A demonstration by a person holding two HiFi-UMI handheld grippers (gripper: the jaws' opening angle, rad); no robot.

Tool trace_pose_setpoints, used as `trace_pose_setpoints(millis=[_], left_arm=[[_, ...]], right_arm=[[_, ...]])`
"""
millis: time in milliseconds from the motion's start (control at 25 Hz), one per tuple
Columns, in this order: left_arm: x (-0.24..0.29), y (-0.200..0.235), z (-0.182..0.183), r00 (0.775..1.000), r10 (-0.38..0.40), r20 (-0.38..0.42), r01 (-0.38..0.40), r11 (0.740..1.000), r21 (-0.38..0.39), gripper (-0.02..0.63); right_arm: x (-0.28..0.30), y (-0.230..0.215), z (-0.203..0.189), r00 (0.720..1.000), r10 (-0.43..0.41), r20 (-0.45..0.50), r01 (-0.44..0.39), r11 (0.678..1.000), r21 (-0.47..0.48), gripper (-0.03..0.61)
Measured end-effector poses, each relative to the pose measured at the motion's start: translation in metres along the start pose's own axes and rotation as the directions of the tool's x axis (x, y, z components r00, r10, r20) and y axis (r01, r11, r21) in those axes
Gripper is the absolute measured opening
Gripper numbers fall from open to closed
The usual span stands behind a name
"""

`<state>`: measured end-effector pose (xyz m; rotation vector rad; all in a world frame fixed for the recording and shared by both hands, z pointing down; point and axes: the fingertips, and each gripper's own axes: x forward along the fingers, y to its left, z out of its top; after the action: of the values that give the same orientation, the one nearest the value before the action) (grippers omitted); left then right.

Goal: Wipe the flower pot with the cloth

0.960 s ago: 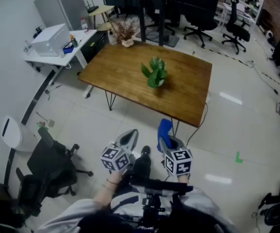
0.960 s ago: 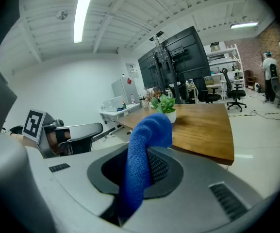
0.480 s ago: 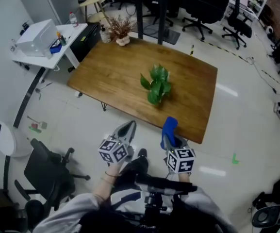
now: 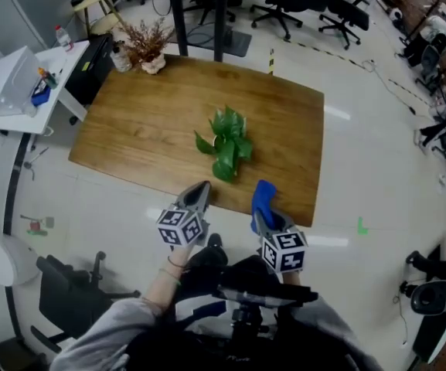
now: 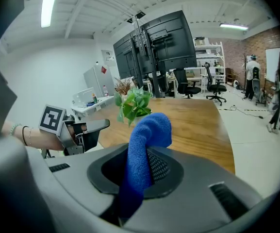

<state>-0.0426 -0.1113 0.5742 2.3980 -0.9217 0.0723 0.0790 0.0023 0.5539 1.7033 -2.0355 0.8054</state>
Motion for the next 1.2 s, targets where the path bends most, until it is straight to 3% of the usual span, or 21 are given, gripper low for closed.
trace_pose_setpoints(millis=[200, 440, 640, 800, 1000, 1200], left_arm=[[0.019, 0.014, -0.009, 1.0, 0.012, -0.028, -0.013, 0.999, -0.04, 0.007], [0.036, 0.03, -0.007, 0.998, 0.056, -0.01, -0.057, 0.994, -0.092, 0.007], [0.046, 0.035, 0.001, 0.996, 0.088, 0.011, -0.087, 0.99, -0.107, 0.007], [0.053, 0.036, 0.008, 0.995, 0.099, 0.018, -0.096, 0.989, -0.111, 0.007], [0.062, 0.037, 0.004, 0.994, 0.108, 0.018, -0.104, 0.986, -0.129, 0.006], [0.071, 0.043, 0.011, 0.995, 0.072, 0.066, -0.061, 0.985, -0.159, 0.006]], right_arm=[[0.009, -0.015, -0.001, 0.998, -0.022, -0.055, 0.021, 0.999, -0.026, 0.06], [0.044, -0.044, 0.015, 0.995, 0.004, -0.099, -0.022, 0.983, -0.184, 0.06], [0.085, -0.068, 0.042, 0.991, 0.037, -0.129, -0.083, 0.924, -0.374, 0.06], [0.116, -0.078, 0.068, 0.988, 0.055, -0.145, -0.117, 0.879, -0.462, 0.06], [0.144, -0.069, 0.076, 0.969, 0.151, -0.196, -0.231, 0.834, -0.5, 0.06], [0.157, -0.053, 0.048, 0.938, 0.203, -0.281, -0.32, 0.82, -0.475, 0.06]])
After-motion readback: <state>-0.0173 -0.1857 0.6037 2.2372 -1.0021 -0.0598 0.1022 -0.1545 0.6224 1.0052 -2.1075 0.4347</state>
